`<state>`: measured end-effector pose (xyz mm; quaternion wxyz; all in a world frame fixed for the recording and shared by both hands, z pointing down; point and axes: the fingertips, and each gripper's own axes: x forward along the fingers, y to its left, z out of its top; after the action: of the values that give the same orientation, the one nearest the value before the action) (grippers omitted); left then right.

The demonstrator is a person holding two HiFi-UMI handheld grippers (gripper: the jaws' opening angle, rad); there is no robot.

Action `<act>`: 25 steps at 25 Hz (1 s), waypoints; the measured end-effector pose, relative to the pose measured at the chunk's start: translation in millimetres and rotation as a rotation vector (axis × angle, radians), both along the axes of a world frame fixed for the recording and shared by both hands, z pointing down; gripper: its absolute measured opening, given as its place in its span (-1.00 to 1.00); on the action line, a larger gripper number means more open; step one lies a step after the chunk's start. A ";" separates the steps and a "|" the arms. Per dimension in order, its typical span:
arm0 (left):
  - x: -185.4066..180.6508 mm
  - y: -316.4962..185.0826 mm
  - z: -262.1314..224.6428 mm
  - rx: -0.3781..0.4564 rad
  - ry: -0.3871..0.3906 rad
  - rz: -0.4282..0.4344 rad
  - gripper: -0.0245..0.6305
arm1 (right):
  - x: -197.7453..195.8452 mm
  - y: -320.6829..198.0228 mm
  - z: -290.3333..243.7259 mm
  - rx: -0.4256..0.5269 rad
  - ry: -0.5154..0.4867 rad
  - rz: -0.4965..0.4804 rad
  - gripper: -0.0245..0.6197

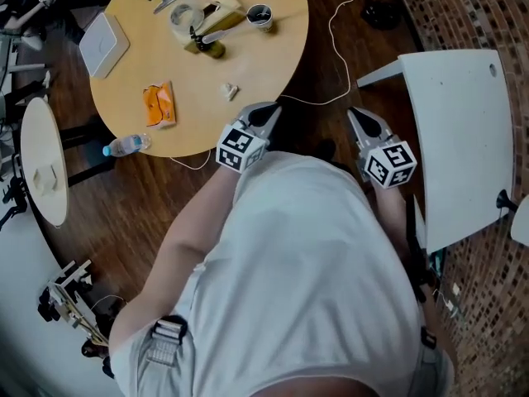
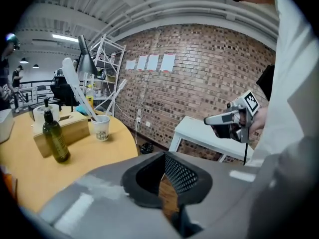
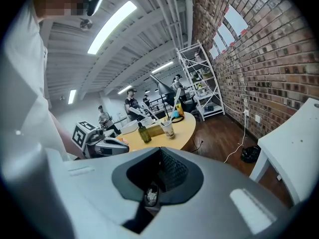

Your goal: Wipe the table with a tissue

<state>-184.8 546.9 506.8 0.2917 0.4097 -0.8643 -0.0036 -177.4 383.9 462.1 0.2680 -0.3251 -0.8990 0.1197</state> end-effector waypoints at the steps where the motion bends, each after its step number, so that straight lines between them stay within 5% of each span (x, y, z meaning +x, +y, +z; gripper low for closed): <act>1: -2.5 11.7 6.1 -0.010 0.006 -0.004 -0.91 | -3.5 6.6 -0.1 0.007 0.001 -0.003 -0.90; 9: -25.8 124.5 53.8 -0.159 0.054 -0.134 -0.88 | -20.3 58.7 0.4 0.030 0.009 -0.010 -0.90; 19: -62.0 170.8 99.0 -0.323 0.111 -0.147 -0.26 | -14.1 70.5 7.4 0.025 0.022 0.133 -0.90; 25: -59.8 168.3 129.7 -0.400 0.180 -0.110 -0.48 | 6.4 42.3 10.0 0.033 0.052 0.259 -0.90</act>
<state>-244.7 715.2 636.5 0.4423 0.2941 -0.8394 0.1154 -171.0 426.2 472.1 0.2787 -0.1986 -0.9280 0.1470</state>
